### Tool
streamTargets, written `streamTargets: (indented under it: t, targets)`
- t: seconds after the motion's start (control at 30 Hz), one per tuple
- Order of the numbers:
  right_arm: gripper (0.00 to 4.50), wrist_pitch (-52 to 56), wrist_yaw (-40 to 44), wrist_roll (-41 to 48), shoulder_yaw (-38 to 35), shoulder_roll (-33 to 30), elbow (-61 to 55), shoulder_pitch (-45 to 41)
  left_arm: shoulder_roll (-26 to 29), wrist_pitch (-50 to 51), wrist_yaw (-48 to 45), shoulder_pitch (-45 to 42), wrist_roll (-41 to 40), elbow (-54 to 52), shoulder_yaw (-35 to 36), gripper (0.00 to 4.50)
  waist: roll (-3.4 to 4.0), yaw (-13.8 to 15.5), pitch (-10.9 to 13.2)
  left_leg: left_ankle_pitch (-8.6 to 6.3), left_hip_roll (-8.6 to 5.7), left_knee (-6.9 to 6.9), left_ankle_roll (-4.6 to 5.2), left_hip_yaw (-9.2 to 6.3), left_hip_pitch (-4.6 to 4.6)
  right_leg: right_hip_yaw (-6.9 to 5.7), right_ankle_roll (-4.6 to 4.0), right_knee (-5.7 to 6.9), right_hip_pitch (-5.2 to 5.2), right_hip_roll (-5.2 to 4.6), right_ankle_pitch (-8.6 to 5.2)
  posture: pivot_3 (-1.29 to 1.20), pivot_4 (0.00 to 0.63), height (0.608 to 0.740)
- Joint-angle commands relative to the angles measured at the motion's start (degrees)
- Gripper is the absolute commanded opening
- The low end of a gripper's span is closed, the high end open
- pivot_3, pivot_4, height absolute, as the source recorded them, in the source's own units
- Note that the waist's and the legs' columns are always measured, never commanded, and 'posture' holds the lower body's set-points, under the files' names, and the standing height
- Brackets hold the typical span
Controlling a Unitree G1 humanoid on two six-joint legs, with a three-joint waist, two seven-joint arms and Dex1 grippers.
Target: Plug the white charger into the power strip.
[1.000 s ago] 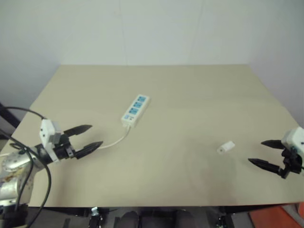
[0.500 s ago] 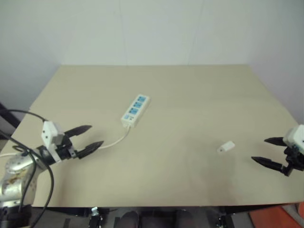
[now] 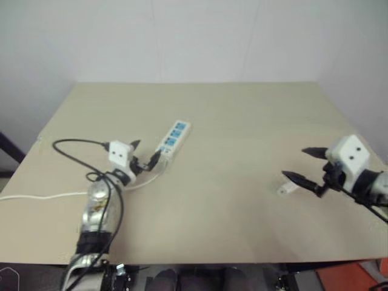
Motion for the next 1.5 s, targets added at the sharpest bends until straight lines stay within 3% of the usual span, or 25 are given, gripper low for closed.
streamTargets:
  t: [0.03, 0.4, 0.7, 1.03, 1.2, 1.4, 1.5]
  targets:
    - [4.5, 3.5, -4.4, 1.2, 2.2, 1.8, -6.5, -1.3, -2.2, -3.3, 5.9, -4.1, 3.6, 4.9, -1.2, 4.48, -0.01, 0.3, 0.0, 0.0, -0.01, 0.02, 0.0, 0.0, 0.0, 0.0, 0.0, 0.0, 0.01, 0.0, 0.0, 0.0, 0.15, 0.74]
    - [4.5, 4.7, -6.7, 0.7, 2.3, 1.9, -7.8, 1.2, -6.8, -9.5, 5.8, -9.8, 4.9, 20.1, -4.1, 4.48, -0.03, 0.5, 0.0, -0.1, -0.08, 0.08, 0.18, -0.01, 0.03, -0.03, 0.05, 0.01, 0.07, 0.0, 0.03, 0.0, 0.15, 0.74]
    - [4.5, 4.5, -8.0, -0.3, 2.4, 2.2, -7.8, 1.4, -8.3, -9.9, 9.3, -12.2, 6.2, 25.0, -4.1, 4.48, -0.04, 0.2, 0.0, -0.05, -0.09, 0.09, 0.12, -0.01, 0.02, -0.04, 0.05, 0.01, 0.08, 0.01, 0.04, 0.0, 0.15, 0.74]
    - [4.5, 4.1, -8.8, -0.6, 2.2, 2.2, -7.7, 2.5, -8.9, -9.2, 6.9, -13.6, 4.1, 26.8, -3.6, 4.48, -0.05, 0.3, -0.1, -0.07, -0.09, 0.1, 0.16, -0.02, 0.08, -0.04, 0.05, 0.08, 0.12, 0.01, 0.04, 0.0, 0.15, 0.74]
    - [4.5, 4.1, -9.4, -1.0, 2.6, 2.3, -7.9, 2.7, -8.3, -8.1, 8.2, -14.1, 5.0, 27.9, -3.7, 3.28, -0.05, 0.3, -0.1, -0.07, -0.09, 0.1, 0.15, -0.02, 0.08, -0.04, 0.05, 0.07, 0.12, 0.01, 0.04, 0.0, 0.15, 0.74]
    - [4.5, 4.3, -9.4, -1.0, 2.3, 2.2, -8.3, 2.9, -8.0, -4.8, 3.2, -13.3, 2.4, 25.4, -3.6, 3.25, -0.04, 0.1, -0.1, -0.07, -0.09, 0.1, 0.16, -0.02, 0.09, -0.04, 0.05, 0.08, 0.12, 0.01, 0.04, 0.0, 0.15, 0.74]
    - [4.5, 4.4, -8.7, -0.7, 1.4, 1.5, -8.3, 3.1, -7.6, -3.3, -4.3, -11.5, -0.6, 20.4, -4.4, 3.25, -0.04, 0.1, -0.1, -0.07, -0.09, 0.1, 0.15, -0.02, 0.07, -0.04, 0.05, 0.07, 0.11, 0.01, 0.04, 0.0, 0.15, 0.74]
